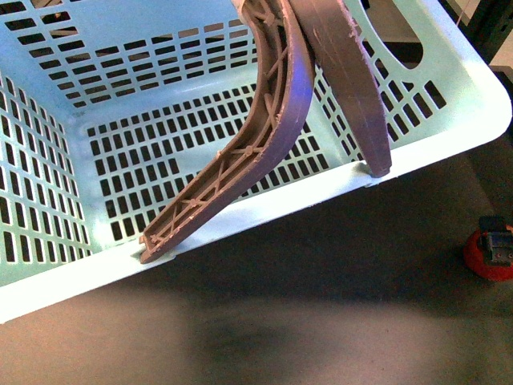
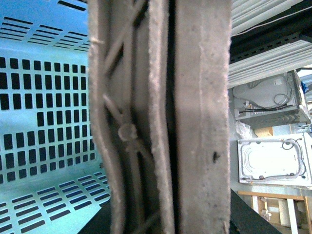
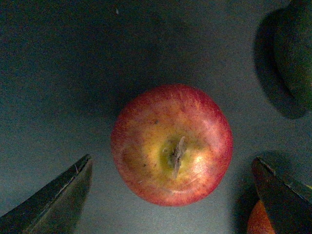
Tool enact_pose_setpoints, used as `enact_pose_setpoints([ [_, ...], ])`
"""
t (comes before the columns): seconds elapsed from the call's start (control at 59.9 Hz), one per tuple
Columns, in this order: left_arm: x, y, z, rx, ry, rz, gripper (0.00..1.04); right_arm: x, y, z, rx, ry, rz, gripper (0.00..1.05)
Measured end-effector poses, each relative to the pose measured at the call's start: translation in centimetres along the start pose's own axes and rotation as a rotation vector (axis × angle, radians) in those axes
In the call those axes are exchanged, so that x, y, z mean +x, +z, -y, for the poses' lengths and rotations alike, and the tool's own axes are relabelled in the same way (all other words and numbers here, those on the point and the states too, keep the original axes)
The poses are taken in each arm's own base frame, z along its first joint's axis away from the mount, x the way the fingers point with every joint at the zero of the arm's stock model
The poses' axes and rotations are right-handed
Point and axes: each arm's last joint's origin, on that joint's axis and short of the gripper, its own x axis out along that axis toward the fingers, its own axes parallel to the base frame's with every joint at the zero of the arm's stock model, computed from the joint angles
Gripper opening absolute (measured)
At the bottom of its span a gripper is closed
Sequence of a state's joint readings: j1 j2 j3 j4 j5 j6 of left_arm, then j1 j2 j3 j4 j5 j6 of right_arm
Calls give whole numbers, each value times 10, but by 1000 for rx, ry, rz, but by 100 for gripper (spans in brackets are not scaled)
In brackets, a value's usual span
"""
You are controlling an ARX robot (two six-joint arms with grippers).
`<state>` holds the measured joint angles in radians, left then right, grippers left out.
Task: Pick apple with right arm and hold basket with left
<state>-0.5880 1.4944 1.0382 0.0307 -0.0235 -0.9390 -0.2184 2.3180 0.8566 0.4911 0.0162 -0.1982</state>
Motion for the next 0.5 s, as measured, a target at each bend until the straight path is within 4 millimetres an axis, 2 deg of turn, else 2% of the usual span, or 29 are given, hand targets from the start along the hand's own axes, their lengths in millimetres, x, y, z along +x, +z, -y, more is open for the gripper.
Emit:
enact_pose_setpoints([
  [0.434, 0, 0, 0, 0, 1, 1, 27, 25, -5, -9, 5, -31, -66, 96],
  [0.5, 0, 0, 0, 0, 1, 0, 27, 26, -6, -10, 8, -37, -73, 87],
])
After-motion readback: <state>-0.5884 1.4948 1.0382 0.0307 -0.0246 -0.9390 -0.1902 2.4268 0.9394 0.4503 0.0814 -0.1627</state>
